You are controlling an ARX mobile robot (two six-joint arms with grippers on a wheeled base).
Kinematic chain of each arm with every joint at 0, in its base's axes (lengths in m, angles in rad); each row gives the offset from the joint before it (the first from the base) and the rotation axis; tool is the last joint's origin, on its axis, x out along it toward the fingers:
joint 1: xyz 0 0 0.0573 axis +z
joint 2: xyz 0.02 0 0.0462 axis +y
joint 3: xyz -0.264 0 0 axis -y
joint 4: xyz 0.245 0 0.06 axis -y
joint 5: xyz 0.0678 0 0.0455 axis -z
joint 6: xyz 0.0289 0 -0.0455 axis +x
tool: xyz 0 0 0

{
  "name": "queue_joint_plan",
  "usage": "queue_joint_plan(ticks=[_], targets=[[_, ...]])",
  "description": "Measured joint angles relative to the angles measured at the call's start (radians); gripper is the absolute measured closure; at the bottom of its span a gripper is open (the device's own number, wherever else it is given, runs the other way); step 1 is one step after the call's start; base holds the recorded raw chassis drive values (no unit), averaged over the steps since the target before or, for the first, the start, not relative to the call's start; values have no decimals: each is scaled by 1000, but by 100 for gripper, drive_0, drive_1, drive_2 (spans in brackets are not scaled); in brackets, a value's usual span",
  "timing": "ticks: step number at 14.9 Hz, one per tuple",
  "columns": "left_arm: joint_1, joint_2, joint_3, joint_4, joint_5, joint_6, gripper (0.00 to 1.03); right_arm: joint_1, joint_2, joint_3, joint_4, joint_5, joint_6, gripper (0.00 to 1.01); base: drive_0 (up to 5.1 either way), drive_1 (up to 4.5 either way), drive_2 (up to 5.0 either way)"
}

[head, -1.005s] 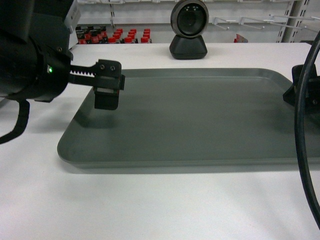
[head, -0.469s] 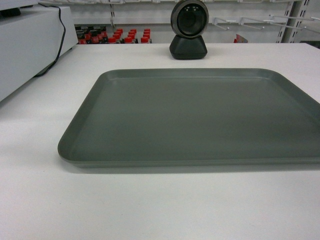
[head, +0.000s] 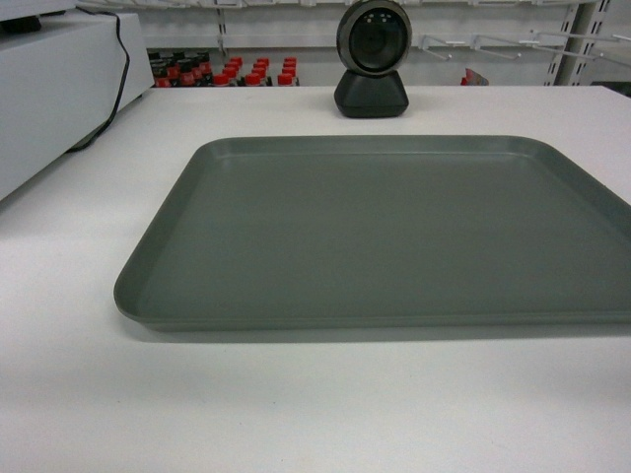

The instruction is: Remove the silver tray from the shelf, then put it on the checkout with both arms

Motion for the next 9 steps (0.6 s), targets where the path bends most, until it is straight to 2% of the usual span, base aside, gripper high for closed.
queue_joint_plan(ticks=[2,3,4,5,9], targets=[[48,-70,-128,33,50,3,75,0,-122,-91,37,0,0,91,0,0,0],[61,-98,-171,43,73,3,86,0,-153,-134,50,0,-5,99,0,0,0],[81,-129,-209,54,84,3,99,0,-174,-182,54,0,-3,99,0,0,0],[86,-138,-219,57,89,0,102,0,-175,-195,55,0,-3,99,0,0,0],[104,-171,-254,63,103,6,101,0,-199,-234,58,0,-3,99,0,0,0]])
